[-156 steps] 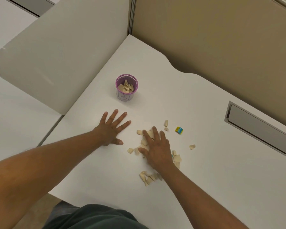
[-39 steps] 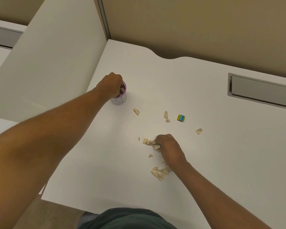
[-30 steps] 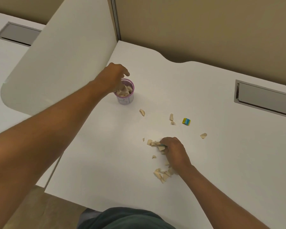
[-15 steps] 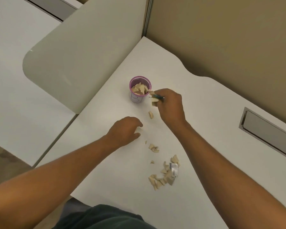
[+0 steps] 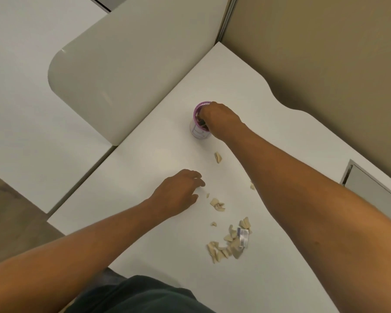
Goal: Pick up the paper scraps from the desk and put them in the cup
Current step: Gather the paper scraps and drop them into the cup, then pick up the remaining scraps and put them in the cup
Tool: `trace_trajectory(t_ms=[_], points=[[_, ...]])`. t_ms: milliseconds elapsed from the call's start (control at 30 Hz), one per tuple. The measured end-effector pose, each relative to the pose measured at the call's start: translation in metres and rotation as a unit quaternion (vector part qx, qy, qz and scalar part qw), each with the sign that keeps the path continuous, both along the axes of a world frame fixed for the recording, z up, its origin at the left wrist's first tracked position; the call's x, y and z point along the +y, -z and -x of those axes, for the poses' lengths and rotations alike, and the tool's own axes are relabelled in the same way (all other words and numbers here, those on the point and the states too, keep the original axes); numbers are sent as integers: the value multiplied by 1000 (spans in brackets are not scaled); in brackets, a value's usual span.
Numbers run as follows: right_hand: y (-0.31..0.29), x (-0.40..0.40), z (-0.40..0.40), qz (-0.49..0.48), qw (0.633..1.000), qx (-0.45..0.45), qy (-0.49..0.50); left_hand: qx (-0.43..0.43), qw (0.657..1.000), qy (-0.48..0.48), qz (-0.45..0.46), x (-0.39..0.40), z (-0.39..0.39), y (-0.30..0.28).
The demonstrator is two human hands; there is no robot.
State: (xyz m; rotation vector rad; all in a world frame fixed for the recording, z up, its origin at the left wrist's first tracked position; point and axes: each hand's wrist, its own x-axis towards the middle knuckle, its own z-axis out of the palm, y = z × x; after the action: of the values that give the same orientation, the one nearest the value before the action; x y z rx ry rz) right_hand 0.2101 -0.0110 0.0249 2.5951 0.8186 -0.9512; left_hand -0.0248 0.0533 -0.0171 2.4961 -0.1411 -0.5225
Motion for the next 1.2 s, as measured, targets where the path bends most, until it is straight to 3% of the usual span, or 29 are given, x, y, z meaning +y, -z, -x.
trace_trajectory(t_ms=[100,267,367,500,733,867,967,1100,1200], points=[[-6,9,0,11,998,-60,30,-10,1000,1,4,-4,-4,-2],[-54,-15,9,-103,989,-102,-30,-7,1000,19,1,-9,-7,-2],[-86,-35,18,-192,978,-71,32,-13,1000,28,-3,-13,-8,-1],[-98,-100,58,-326,924,-84,179,-14,998,54,-10,-24,-5,3],[-19,-249,211,-214,884,-4,416,-19,973,184,-138,-51,15,19],[22,-261,283,-185,886,63,420,-25,967,196,-162,-64,26,24],[44,-243,308,-223,884,26,409,-33,960,223,-163,-71,35,25],[55,-217,307,-329,834,-31,442,-46,955,245,-158,-82,49,20],[53,-209,298,-359,822,-41,440,-47,958,240,-148,-88,54,16]])
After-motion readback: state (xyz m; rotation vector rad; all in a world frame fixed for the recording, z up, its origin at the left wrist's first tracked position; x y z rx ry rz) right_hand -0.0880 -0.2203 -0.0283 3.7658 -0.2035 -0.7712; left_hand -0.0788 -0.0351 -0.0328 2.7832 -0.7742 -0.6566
